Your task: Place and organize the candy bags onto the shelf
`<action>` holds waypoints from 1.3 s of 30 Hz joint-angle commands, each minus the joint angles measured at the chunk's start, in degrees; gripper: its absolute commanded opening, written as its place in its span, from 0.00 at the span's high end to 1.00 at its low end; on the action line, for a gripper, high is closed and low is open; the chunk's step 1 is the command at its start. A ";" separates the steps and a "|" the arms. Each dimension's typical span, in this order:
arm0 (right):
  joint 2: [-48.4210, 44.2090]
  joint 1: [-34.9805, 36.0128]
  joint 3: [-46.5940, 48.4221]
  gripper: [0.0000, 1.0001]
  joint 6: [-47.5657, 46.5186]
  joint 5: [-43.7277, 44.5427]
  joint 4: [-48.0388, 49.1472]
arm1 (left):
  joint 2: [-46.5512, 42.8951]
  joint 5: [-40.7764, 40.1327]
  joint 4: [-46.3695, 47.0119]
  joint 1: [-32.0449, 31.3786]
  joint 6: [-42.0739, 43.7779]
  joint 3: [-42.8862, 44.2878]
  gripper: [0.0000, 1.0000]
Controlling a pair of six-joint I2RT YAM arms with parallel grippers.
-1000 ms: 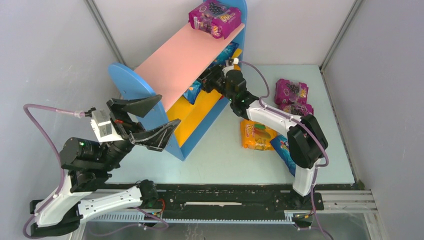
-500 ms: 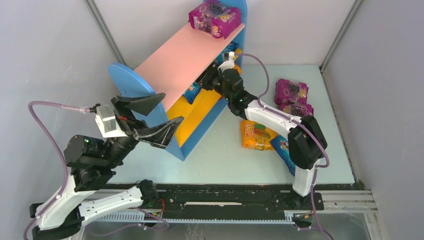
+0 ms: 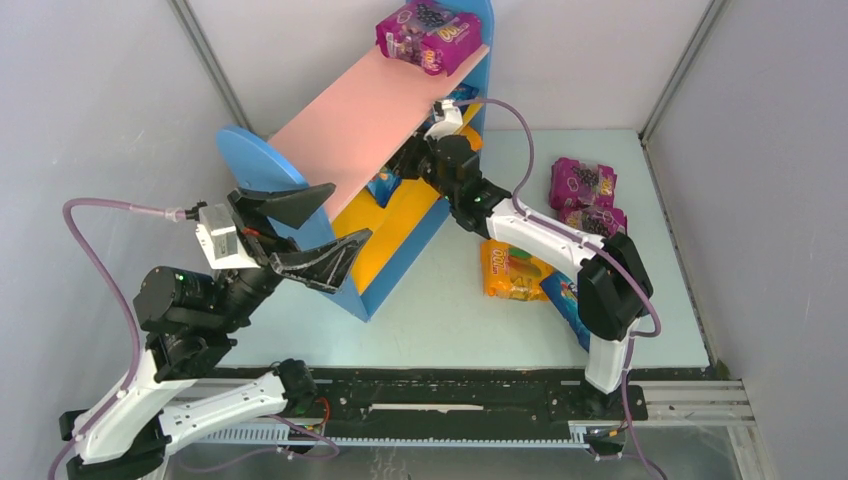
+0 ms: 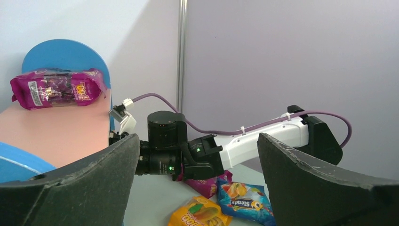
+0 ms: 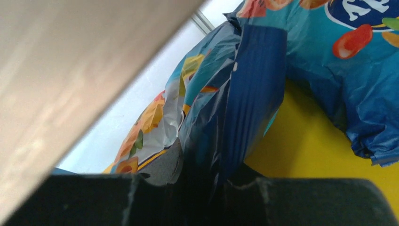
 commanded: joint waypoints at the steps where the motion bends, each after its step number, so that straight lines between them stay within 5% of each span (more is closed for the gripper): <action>1: -4.99 2.55 3.36 1.00 -8.86 3.83 7.47 | 0.29 0.93 2.43 0.45 -1.14 -0.81 0.00; 10: -7.70 3.03 -0.53 1.00 -14.87 6.86 12.88 | -0.04 1.34 2.54 0.96 -1.39 -0.83 0.00; 20: -8.24 -0.93 -9.40 1.00 -6.09 16.25 20.43 | 1.29 2.67 2.65 3.60 -2.79 -0.51 0.00; 32: -3.66 -2.71 -6.70 1.00 3.43 5.61 19.29 | 2.44 3.77 2.70 3.97 -3.87 -0.76 0.00; 39: -1.83 0.04 -6.33 1.00 5.10 8.66 19.99 | 2.41 3.77 2.70 3.97 -4.40 -0.52 0.00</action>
